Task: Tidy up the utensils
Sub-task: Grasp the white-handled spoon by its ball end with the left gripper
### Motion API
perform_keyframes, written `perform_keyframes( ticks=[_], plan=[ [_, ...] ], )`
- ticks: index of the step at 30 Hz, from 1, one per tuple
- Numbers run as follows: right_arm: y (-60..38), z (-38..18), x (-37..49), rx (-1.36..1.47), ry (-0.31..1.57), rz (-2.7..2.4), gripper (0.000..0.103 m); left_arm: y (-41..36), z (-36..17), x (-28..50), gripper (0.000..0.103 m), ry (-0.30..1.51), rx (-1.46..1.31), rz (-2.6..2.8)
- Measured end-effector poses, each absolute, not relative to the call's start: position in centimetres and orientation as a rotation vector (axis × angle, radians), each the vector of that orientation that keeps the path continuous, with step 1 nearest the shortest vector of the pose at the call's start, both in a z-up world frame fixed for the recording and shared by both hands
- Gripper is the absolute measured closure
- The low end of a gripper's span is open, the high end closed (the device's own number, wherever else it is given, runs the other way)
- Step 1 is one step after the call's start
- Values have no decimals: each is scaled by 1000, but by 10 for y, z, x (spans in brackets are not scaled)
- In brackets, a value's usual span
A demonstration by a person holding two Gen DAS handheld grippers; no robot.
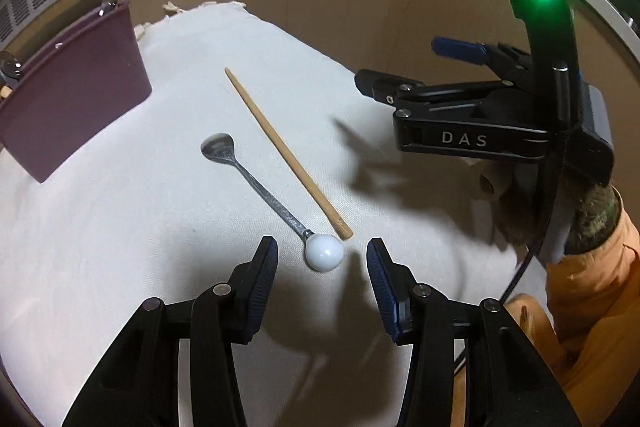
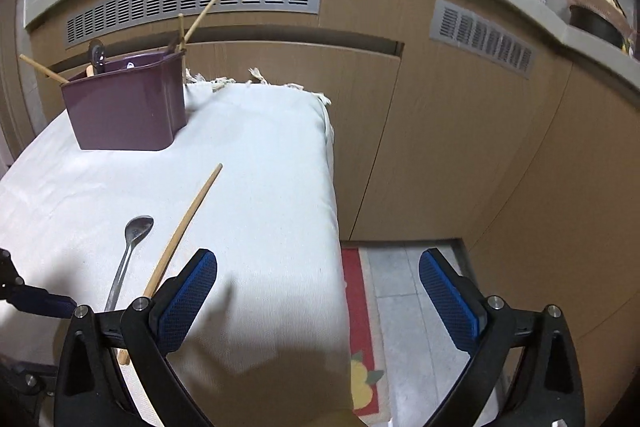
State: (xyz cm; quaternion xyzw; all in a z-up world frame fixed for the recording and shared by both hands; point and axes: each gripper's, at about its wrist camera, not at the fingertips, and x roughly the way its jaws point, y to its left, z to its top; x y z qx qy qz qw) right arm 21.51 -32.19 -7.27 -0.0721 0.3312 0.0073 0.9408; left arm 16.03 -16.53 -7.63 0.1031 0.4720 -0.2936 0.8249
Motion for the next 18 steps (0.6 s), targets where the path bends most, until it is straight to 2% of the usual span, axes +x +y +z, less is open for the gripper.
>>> perform_keyframes(
  ticks=[6, 11, 14, 18],
  plan=[
    [-320, -64, 206, -145, 664, 5, 3, -174, -93, 165, 57, 1039, 251, -534],
    [-317, -64, 201, -148, 678, 8, 3, -171, -92, 160, 65, 1015, 244, -544],
    [-314, -64, 204, -129, 704, 30, 3, -166, -91, 159, 80, 1006, 216, -550],
    [-309, -65, 214, -74, 768, 108, 3, -137, -72, 155, 80, 952, 113, -528]
  ],
)
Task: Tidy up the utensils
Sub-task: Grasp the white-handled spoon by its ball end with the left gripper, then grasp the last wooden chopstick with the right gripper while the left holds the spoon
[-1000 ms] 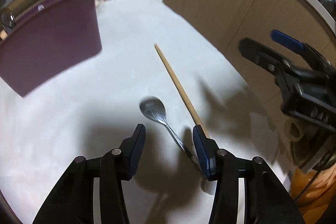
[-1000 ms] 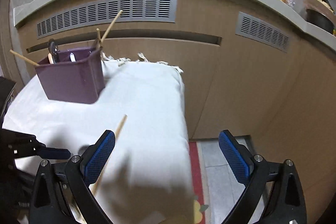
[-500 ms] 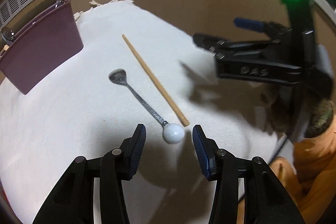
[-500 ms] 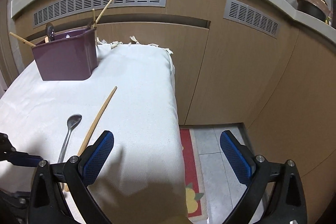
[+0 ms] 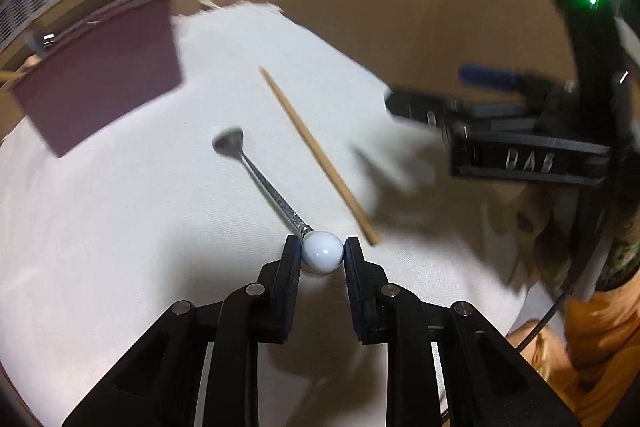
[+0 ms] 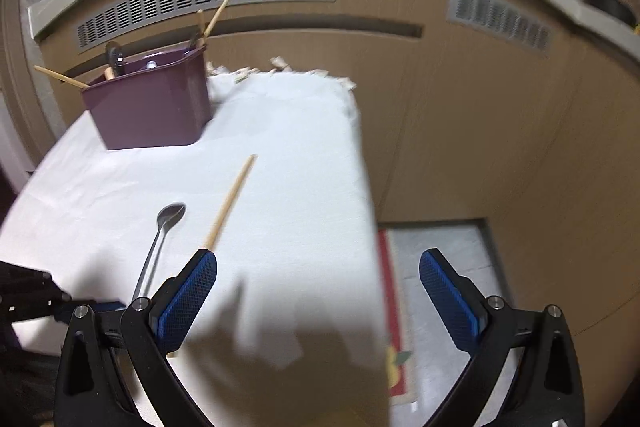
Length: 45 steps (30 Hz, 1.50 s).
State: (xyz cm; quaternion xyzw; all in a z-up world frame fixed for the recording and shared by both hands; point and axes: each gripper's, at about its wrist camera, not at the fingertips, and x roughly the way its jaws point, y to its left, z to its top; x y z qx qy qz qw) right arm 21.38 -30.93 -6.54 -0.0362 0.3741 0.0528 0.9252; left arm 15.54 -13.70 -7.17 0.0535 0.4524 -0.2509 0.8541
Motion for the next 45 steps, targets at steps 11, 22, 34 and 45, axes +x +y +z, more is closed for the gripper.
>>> perform_keyframes(
  ticks=[11, 22, 34, 45],
  plan=[
    [-250, -85, 261, -145, 870, 184, 3, -50, -25, 133, 80, 773, -36, -390],
    [-201, -98, 260, -247, 958, 302, 88, -22, -26, 138, 80, 754, -101, -344],
    [-190, -66, 199, -218, 935, 466, 92, -13, 9, 110, 80, 642, -96, -338],
    [-200, -47, 213, -165, 881, 442, 92, -4, 34, 97, 80, 560, -68, -294]
  ],
)
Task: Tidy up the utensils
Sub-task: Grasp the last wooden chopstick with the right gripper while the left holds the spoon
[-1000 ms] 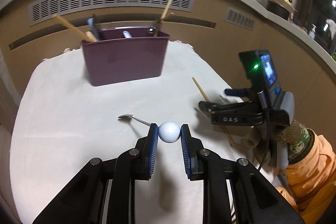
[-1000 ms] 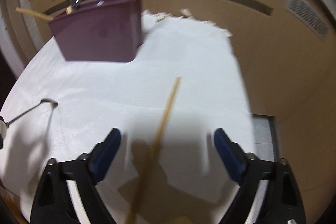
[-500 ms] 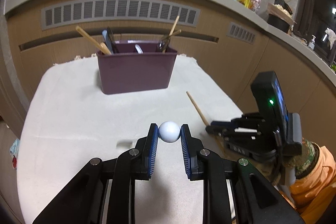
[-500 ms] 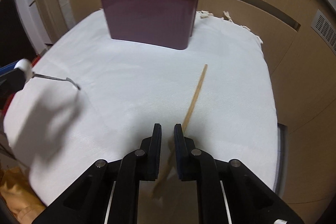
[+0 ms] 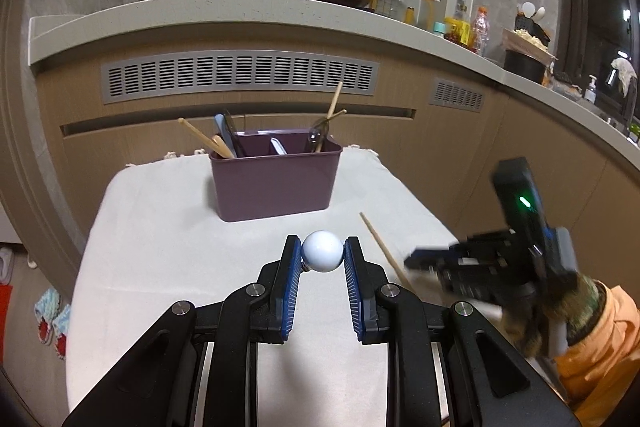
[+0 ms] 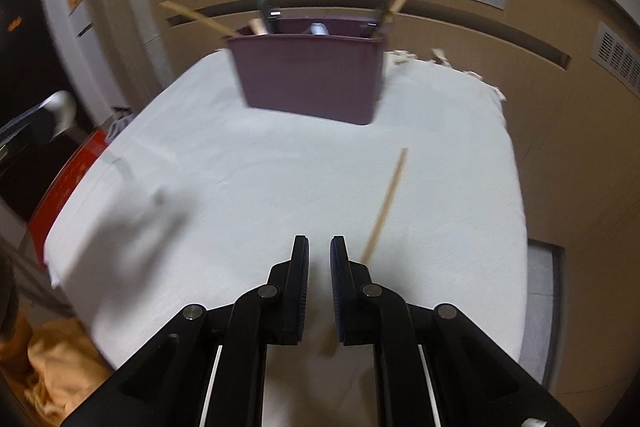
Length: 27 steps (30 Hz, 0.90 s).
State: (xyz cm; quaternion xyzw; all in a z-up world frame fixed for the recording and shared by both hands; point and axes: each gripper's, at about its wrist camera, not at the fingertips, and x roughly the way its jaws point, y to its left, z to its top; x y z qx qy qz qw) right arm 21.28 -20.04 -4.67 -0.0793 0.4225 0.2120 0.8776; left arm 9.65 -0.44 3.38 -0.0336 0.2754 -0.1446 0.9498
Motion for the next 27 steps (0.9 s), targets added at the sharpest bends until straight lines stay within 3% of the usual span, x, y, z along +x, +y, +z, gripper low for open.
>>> perform_keyframes(
  ticks=[4, 11, 13, 14, 27],
  plan=[
    [-209, -61, 276, -133, 931, 326, 76, -5, 34, 100, 80, 554, -48, -270],
    [-192, -91, 323, -133, 1027, 283, 76, 2, 27, 102, 80, 561, -38, -250],
    [-187, -93, 320, -179, 1008, 284, 82, 4, 27, 101, 80, 556, -33, -242],
    [-185, -93, 316, -194, 1006, 300, 95, 5, 27, 101, 80, 552, -28, -238],
    [-215, -15, 226, -72, 802, 451, 98, 5, 46, 99, 80, 560, -127, -327]
  ],
)
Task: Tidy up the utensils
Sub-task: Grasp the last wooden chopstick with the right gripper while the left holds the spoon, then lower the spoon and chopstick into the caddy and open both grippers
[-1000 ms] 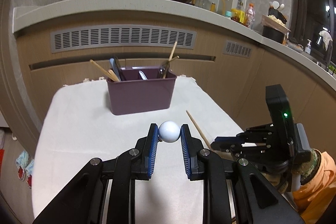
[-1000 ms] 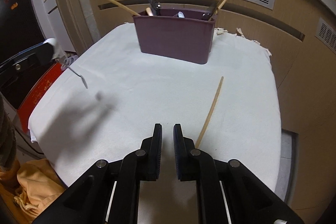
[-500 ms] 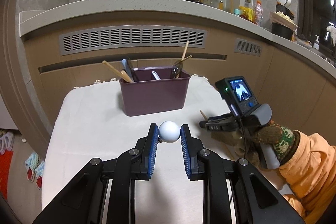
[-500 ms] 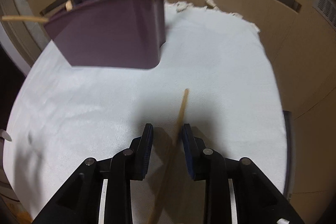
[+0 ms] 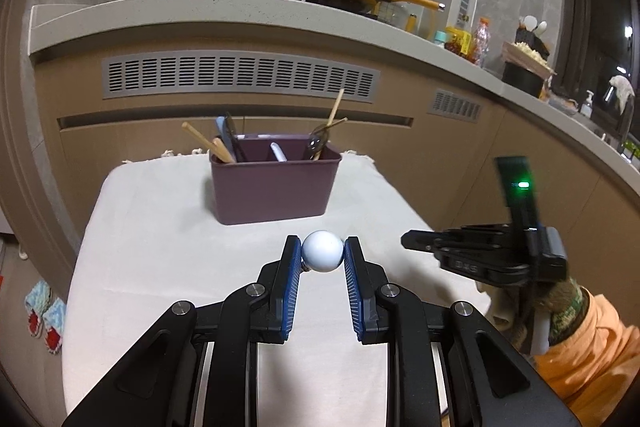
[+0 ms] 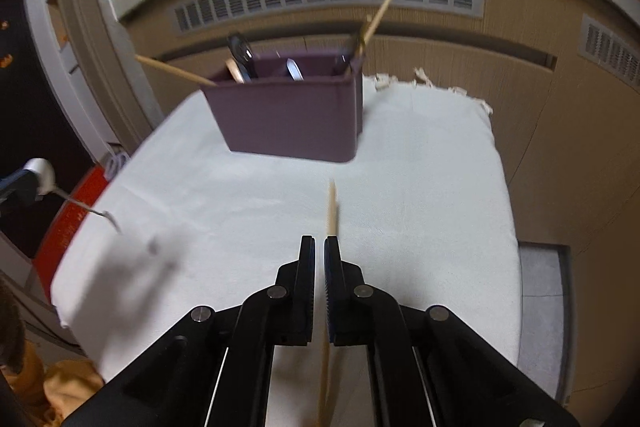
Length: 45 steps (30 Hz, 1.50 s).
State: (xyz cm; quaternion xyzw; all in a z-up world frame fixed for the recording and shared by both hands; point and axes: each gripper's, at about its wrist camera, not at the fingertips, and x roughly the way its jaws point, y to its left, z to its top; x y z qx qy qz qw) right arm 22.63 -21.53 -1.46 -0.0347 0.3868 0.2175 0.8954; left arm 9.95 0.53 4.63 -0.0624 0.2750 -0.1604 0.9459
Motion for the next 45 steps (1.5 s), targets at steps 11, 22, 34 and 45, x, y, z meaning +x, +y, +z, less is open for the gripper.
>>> perform_keyframes(
  ticks=[11, 22, 34, 45],
  plan=[
    [-198, -25, 237, -150, 863, 453, 83, -1, 54, 99, 80, 562, -120, -326],
    [-169, -91, 292, -220, 962, 372, 83, 17, 25, 116, 80, 639, -182, -316],
    [-201, -5, 216, -96, 723, 469, 98, 21, 33, 112, 80, 613, -207, -330],
    [-206, 128, 184, -43, 356, 496, 98, 17, 118, 141, 80, 467, -230, -407]
  ],
)
